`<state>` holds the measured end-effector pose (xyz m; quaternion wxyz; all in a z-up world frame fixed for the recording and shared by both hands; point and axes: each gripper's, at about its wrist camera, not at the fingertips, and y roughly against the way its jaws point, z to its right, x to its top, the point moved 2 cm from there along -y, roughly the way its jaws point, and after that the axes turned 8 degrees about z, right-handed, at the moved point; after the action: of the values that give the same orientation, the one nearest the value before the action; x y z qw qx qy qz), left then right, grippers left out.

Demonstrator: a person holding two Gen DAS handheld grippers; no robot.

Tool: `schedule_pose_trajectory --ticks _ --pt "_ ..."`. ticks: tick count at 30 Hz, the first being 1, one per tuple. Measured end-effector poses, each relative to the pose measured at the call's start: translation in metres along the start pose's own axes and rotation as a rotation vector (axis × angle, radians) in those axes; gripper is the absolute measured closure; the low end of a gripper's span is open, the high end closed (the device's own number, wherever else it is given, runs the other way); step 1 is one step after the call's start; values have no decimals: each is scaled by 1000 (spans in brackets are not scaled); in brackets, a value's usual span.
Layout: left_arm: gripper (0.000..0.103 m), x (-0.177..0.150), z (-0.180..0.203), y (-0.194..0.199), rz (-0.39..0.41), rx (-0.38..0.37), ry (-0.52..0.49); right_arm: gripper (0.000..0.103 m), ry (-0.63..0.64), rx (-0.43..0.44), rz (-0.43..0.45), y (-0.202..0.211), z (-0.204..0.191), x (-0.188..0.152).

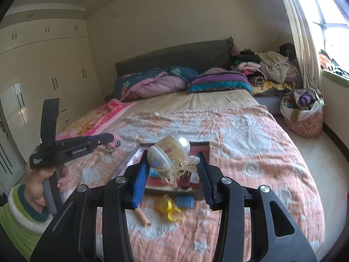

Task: Organize jewelry
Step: 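Carry the white clip to the tray with the right tool while the left carries the pink tie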

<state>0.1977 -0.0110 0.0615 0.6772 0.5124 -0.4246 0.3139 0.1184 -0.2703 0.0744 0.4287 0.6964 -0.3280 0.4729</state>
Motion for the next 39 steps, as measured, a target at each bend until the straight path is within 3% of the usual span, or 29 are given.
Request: schedule_pose_trajectory --ticks 21,30,39 --pt "96 22 -6 -42 -18 -51 37 62 38 17 8 -59 1 52" --pt "96 14 -1 -70 -59 -69 32 62 -7 8 -43 -98 17 47" --pt "96 -8 -8 -93 -118 -52 32 61 -71 5 -117 -131 35 14"
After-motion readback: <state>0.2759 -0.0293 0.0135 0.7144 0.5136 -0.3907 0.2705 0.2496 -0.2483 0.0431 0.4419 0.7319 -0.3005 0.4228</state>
